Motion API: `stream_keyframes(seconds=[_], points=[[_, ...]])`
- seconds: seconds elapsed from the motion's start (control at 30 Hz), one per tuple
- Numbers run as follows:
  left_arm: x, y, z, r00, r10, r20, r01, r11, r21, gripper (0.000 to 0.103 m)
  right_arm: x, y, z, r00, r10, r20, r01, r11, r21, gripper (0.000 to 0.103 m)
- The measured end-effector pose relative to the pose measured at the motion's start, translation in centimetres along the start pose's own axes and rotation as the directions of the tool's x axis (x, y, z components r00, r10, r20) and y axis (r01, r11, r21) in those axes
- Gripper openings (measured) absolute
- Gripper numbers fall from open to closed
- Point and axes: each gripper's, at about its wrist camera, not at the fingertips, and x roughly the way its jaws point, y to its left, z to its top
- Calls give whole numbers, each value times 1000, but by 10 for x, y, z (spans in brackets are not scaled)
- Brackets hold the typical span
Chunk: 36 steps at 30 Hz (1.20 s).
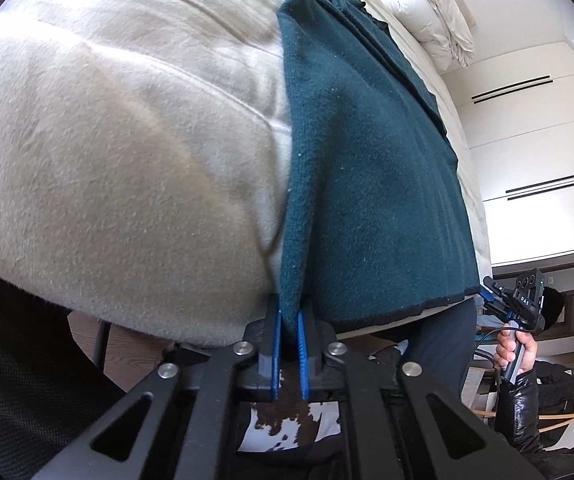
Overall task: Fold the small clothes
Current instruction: 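Lift the hem end with the left tool while the right tool grips the strip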
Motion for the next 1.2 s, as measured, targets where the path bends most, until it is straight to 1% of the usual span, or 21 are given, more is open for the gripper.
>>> stream_keyframes(seconds=[0.17, 0.23, 0.33, 0.43, 0.47, 0.53, 0.6, 0.77, 0.87, 0.97, 1.07, 1.2], points=[[-2, 2, 0, 1000, -3, 1, 3, 1000, 0, 7, 2, -3, 2, 1000, 15, -16, -15, 1000, 10, 39], [-2, 3, 0, 1000, -5, 1, 5, 1000, -1, 7, 4, -3, 2, 999, 21, -30, -21, 1000, 9, 34], [-3, 5, 0, 1000, -8, 1, 8, 1000, -1, 7, 6, -2, 1, 999, 29, -37, -28, 1000, 11, 33], [-4, 6, 1, 1000, -11, 0, 11, 1000, -2, 7, 8, -6, 2, 998, 58, -36, -57, 998, 34, 32], [-4, 6, 1, 1000, -12, 0, 12, 1000, -1, 7, 9, -8, 2, 997, 64, -36, -62, 997, 39, 30], [-4, 6, 1, 1000, -13, 0, 13, 1000, 0, 7, 10, -11, 1, 998, 58, -39, -56, 997, 44, 18], [-4, 6, 1, 1000, -14, 0, 14, 1000, 1, 7, 11, -10, 0, 998, 49, -39, -47, 998, 41, 10], [-7, 3, 2, 1000, -25, -2, 25, 1000, 10, 6, 10, -2, 0, 999, 29, -27, -29, 1000, 9, 8], [-9, 3, 2, 998, -59, 1, 59, 998, 4, 6, 7, 3, 2, 999, 40, -9, -40, 999, 4, 7], [-14, 5, 4, 993, -116, 13, 116, 993, -17, 6, 3, 10, 5, 998, 68, 16, -68, 998, -5, 7], [-22, 6, 8, 982, -184, 39, 185, 982, -37, 6, -3, 23, 9, 993, 107, 51, -106, 994, -24, 7], [-37, 7, 18, 960, -264, 94, 271, 961, -64, 6, -11, 40, 20, 981, 163, 107, -160, 987, -32, 7]])
